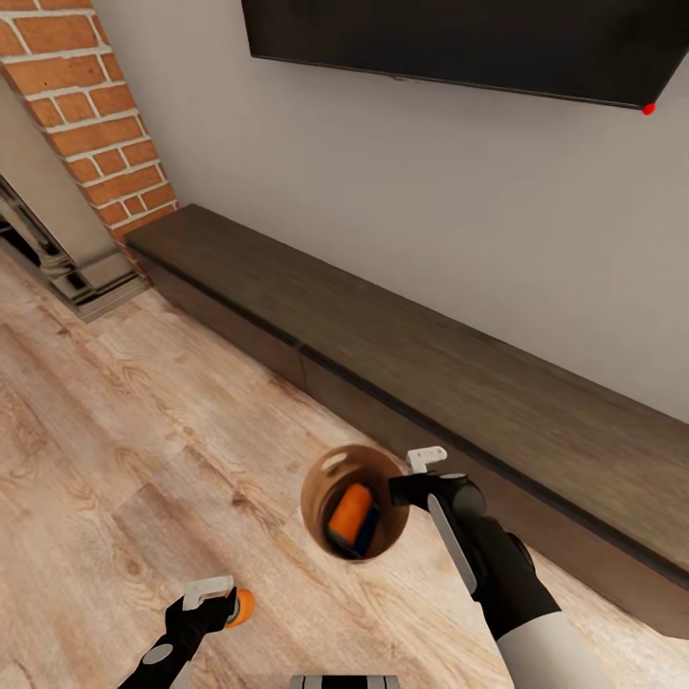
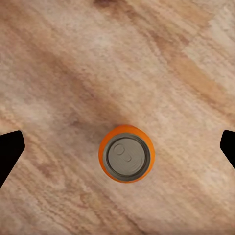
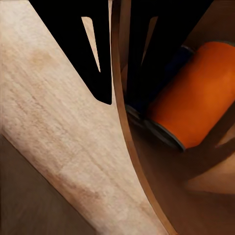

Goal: Put the three can of soda from the living room inside the tash can in the kitchen.

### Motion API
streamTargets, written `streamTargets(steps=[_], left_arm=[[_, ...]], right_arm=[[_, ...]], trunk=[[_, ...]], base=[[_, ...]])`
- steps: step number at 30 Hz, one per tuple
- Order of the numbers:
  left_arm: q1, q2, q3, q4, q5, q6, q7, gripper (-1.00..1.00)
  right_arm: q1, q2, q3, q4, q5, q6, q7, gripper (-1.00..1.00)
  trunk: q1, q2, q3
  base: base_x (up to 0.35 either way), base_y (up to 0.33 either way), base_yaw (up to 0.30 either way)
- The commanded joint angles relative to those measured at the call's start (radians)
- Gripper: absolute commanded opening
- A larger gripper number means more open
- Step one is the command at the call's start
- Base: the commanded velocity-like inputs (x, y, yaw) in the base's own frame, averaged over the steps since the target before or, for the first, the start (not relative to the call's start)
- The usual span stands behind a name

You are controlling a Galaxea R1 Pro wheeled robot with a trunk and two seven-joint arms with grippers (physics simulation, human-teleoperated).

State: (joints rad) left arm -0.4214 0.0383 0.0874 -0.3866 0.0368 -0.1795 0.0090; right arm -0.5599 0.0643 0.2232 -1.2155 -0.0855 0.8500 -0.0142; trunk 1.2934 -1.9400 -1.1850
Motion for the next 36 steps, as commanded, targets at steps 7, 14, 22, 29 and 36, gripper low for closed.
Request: streamTargets(steps=[7,14,22,29,36], left_arm=[[0.000,0.000,0.000,0.000,0.000,0.000,0.000,1.00],[0.000,0.000,0.000,0.000,0.000,0.000,0.000,1.00],[0.000,-0.001,0.000,0.000,0.000,0.000,0.000,1.00],[0.000,-0.003,-0.001,0.000,0.000,0.000,0.000,1.00],[0.000,-0.003,-0.002,0.000,0.000,0.000,0.000,1.00]], right_arm=[[0.000,0.000,0.003,-0.084,-0.023,0.089,0.006,-1.00],[0.002,0.001,0.004,-0.149,-0.025,0.142,0.007,-1.00],[0.005,0.002,0.004,-0.165,-0.025,0.148,0.007,-1.00],[0.005,0.002,0.004,-0.165,-0.025,0.149,0.007,-1.00],[0.005,0.002,0.004,-0.166,-0.025,0.149,0.007,-1.00]], trunk=[[0.000,0.000,0.000],[0.000,0.000,0.000],[0.019,-0.035,-0.016],[0.046,-0.084,-0.038],[0.073,-0.133,-0.060]], base=[[0.000,0.000,0.000],[0.000,0.000,0.000],[0.000,0.000,0.000],[0.000,0.000,0.000],[0.000,0.000,0.000]])
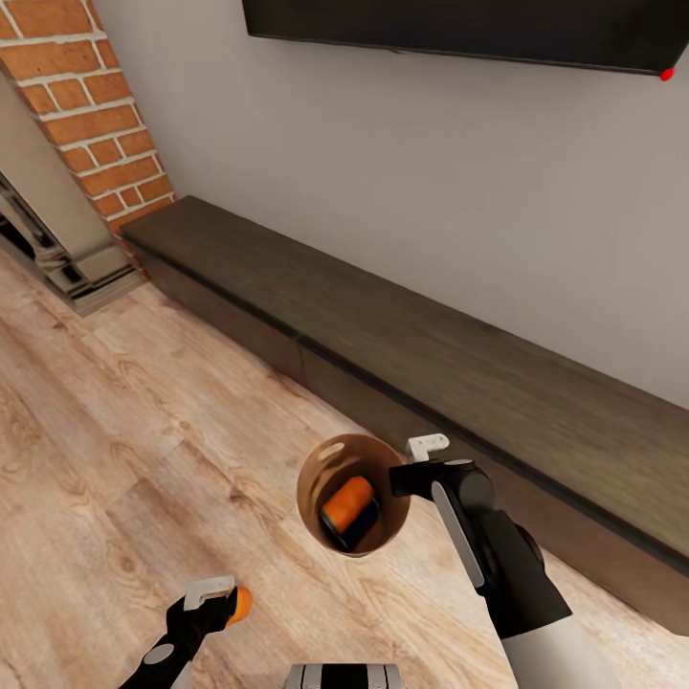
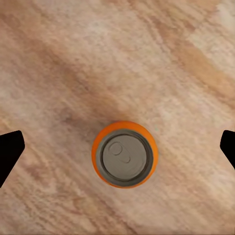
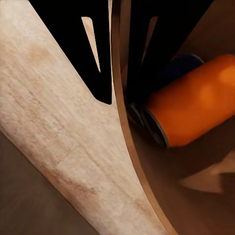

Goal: Put the three can of soda from the living room inside the tash can in the kitchen.

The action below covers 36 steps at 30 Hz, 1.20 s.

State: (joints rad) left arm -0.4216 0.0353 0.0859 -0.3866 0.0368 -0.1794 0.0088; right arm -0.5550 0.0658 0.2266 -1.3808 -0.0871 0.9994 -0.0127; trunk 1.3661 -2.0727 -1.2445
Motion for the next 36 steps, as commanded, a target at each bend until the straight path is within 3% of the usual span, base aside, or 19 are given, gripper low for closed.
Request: streamTargets(steps=[1,33,36], left_arm=[[0.000,0.000,0.000,0.000,0.000,0.000,0.000,1.00],[0.000,0.000,-0.030,0.000,0.000,0.000,0.000,1.00],[0.000,0.000,-0.031,0.000,0.000,0.000,0.000,1.00]], right_arm=[[0.000,0.000,0.000,0.000,-0.023,-0.001,0.005,-1.00],[0.000,0.000,0.001,-0.004,-0.024,0.000,0.005,-1.00],[0.000,0.000,0.002,-0.005,-0.025,0.001,0.005,-1.00]], trunk=[[0.004,-0.007,-0.003],[0.127,-0.231,-0.103],[0.127,-0.231,-0.103]], base=[[0.000,0.000,0.000],[0.000,0.000,0.000],[0.000,0.000,0.000]])
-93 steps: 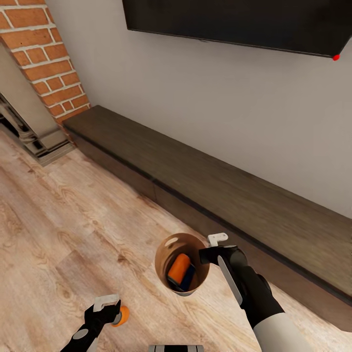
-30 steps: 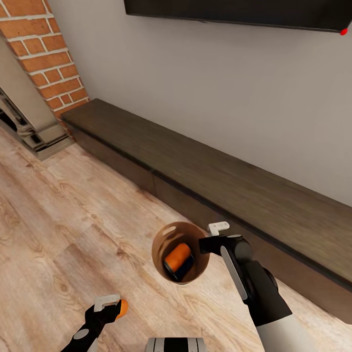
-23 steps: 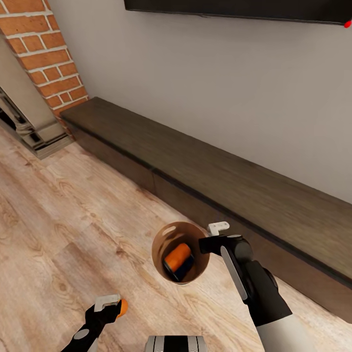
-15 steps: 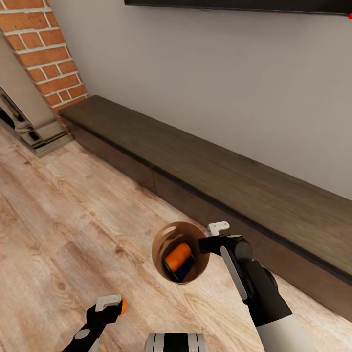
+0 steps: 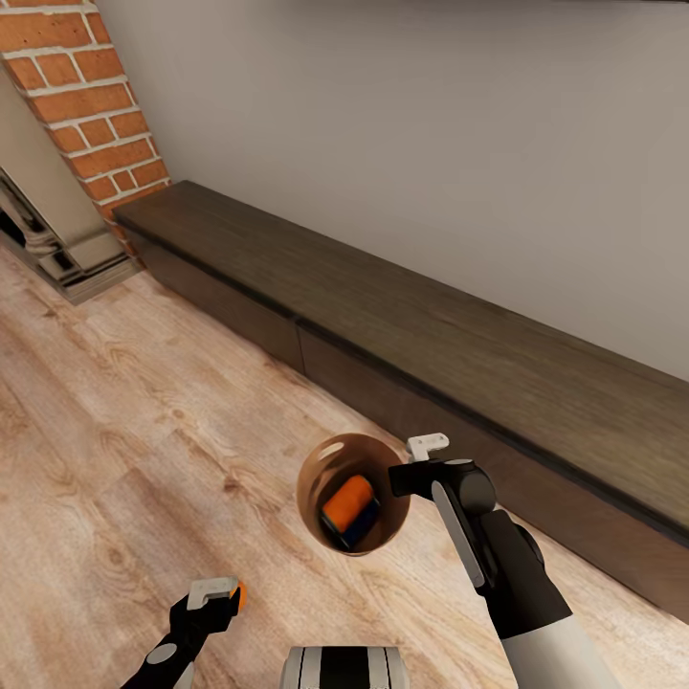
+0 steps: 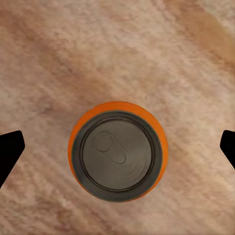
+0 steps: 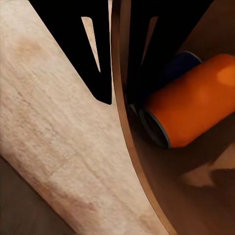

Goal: Put the three can of soda from the living room inside the tash can in the kitchen.

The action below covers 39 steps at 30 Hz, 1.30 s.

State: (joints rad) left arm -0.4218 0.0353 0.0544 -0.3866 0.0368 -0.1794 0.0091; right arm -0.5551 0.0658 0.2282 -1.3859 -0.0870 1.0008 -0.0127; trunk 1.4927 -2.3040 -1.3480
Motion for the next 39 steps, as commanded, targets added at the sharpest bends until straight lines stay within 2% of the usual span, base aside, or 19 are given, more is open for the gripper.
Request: streamTargets(steps=[1,6,13,22,33,39], left_arm=[[0.000,0.000,0.000,0.000,0.000,0.000,0.000,1.00],[0.000,0.000,-0.001,0.000,0.000,0.000,0.000,1.00],[0.000,0.000,-0.001,0.000,0.000,0.000,0.000,1.00],[0.000,0.000,-0.001,0.000,0.000,0.000,0.000,1.00],[0.000,0.000,-0.002,0.000,0.000,0.000,0.000,1.00],[0.001,0.000,-0.003,0.000,0.000,0.000,0.000,1.00]], right_arm=[[0.000,0.000,0.001,0.000,-0.025,-0.001,0.005,-1.00],[0.000,0.003,0.003,-0.001,-0.027,-0.001,0.008,-1.00],[0.000,0.005,0.003,-0.057,-0.029,0.002,0.008,-1.00],[-0.003,0.008,0.003,-0.063,-0.029,0.002,0.008,-1.00],[-0.003,0.008,0.003,-0.064,-0.030,0.002,0.008,-1.00],[-0.003,0.008,0.003,-0.065,-0.030,0.001,0.008,-1.00]], trunk=[[0.000,0.000,0.000],[0.000,0.000,0.000],[0.000,0.000,0.000],[0.000,0.000,0.000],[0.042,-0.077,-0.034],[0.046,-0.084,-0.038]], base=[[0.000,0.000,0.000],[0.000,0.000,0.000],[0.000,0.000,0.000],[0.000,0.000,0.000],[0.000,0.000,0.000],[0.000,0.000,0.000]])
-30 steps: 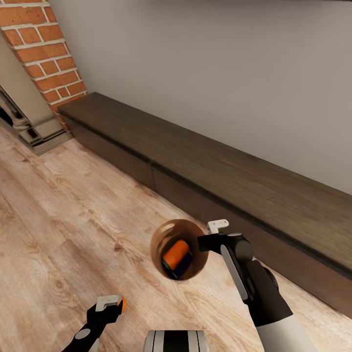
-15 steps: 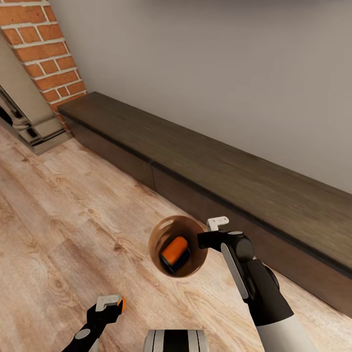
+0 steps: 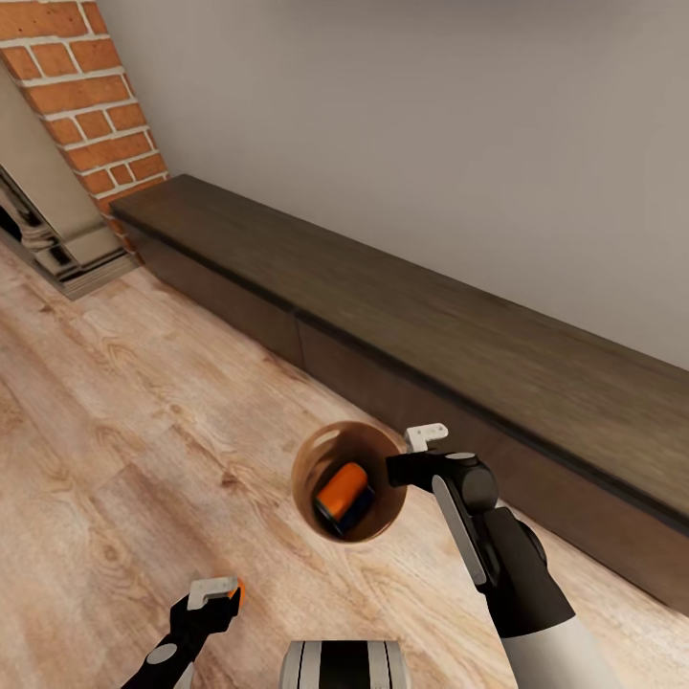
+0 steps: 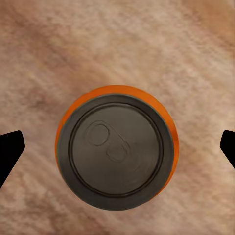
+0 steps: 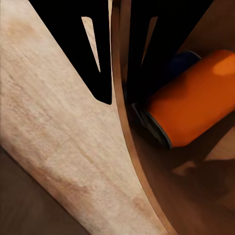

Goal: Put the three can of soda from the living room inside the tash can in the kitchen.

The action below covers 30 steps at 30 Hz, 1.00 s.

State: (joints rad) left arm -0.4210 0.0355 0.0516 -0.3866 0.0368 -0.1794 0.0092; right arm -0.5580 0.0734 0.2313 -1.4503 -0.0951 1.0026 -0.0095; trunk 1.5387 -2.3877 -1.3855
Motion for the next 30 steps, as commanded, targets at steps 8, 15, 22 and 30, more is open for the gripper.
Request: streamTargets(steps=[8,15,22,30], left_arm=[[0.000,0.000,-0.001,0.000,0.000,0.000,0.000,1.00],[-0.001,0.000,-0.001,0.000,0.000,0.000,0.000,1.00],[-0.001,0.000,-0.001,0.000,0.000,0.000,0.000,1.00],[0.000,0.000,-0.001,0.000,0.000,0.000,0.000,1.00]], right_arm=[[0.000,0.000,0.000,-0.001,-0.021,-0.001,0.005,-1.00],[0.000,0.000,0.000,-0.001,-0.021,-0.001,0.005,-1.00],[0.000,0.000,0.000,-0.001,-0.021,-0.001,0.005,-1.00],[0.000,0.000,0.000,-0.001,-0.021,-0.001,0.005,-1.00]], trunk=[[0.031,-0.056,-0.025],[0.042,-0.077,-0.034],[0.042,-0.077,-0.034],[0.042,-0.077,-0.034]], base=[[0.000,0.000,0.000],[0.000,0.000,0.000],[0.000,0.000,0.000],[0.000,0.000,0.000]])
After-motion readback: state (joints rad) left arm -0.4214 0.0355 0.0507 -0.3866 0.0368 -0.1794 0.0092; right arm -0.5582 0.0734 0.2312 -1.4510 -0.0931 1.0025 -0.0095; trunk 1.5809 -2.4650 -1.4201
